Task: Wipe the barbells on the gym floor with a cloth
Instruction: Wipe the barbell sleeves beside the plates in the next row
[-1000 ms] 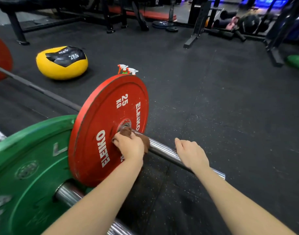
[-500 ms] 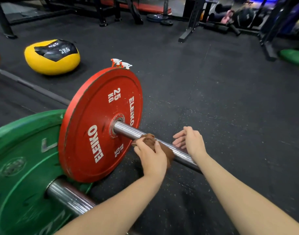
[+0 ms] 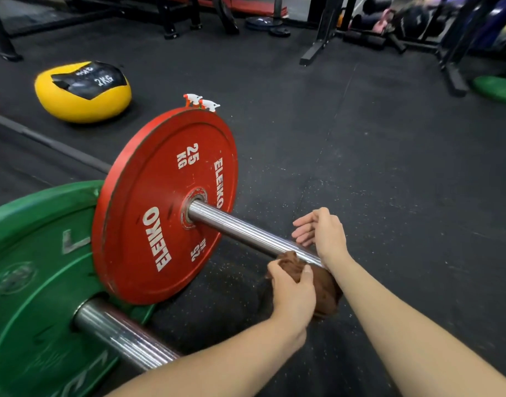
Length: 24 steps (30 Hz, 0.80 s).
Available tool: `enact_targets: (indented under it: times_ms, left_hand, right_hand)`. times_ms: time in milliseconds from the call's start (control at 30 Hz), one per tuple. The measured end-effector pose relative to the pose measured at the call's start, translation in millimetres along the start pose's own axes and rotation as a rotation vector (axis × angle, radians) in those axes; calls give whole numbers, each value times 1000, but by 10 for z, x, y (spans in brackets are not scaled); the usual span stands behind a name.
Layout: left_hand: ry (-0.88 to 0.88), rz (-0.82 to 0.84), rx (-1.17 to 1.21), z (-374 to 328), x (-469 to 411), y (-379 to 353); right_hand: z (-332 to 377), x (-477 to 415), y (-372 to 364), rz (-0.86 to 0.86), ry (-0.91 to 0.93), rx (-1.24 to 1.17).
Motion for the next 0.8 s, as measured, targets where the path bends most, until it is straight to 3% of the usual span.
enact_targets:
  times_ms: [100, 267, 333, 533, 700, 800]
  left_hand:
    - [-35, -26, -21, -16, -22, 147]
    - [-131, -368, 30, -377, -237, 689]
    - [-151, -432, -24, -472, -272, 734]
    - [-80, -320, -17, -104, -157, 224]
    - [61, -364, 120, 175, -112, -139]
    - [101, -391, 158, 218, -165, -98]
  right_hand:
    - [-12, -14, -3, 22, -33, -37]
    - [-43, -50, -58, 173, -100, -83]
    - [-62, -58, -72, 246, -113, -132]
    - [-92, -103, -44, 356, -93, -207]
    - [-149, -168, -112, 371, -168, -141]
    - [-178, -211, -109, 271, -215, -127]
Point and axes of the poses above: each hand's wrist, its own x-axis away from the middle knuckle, its own y-axis out of the back of the hand, z = x × y, the point moved 7 cm from there along -x, towards the middle knuckle, and after that the axes turned 5 degrees about -x, right-handed, at the moved point
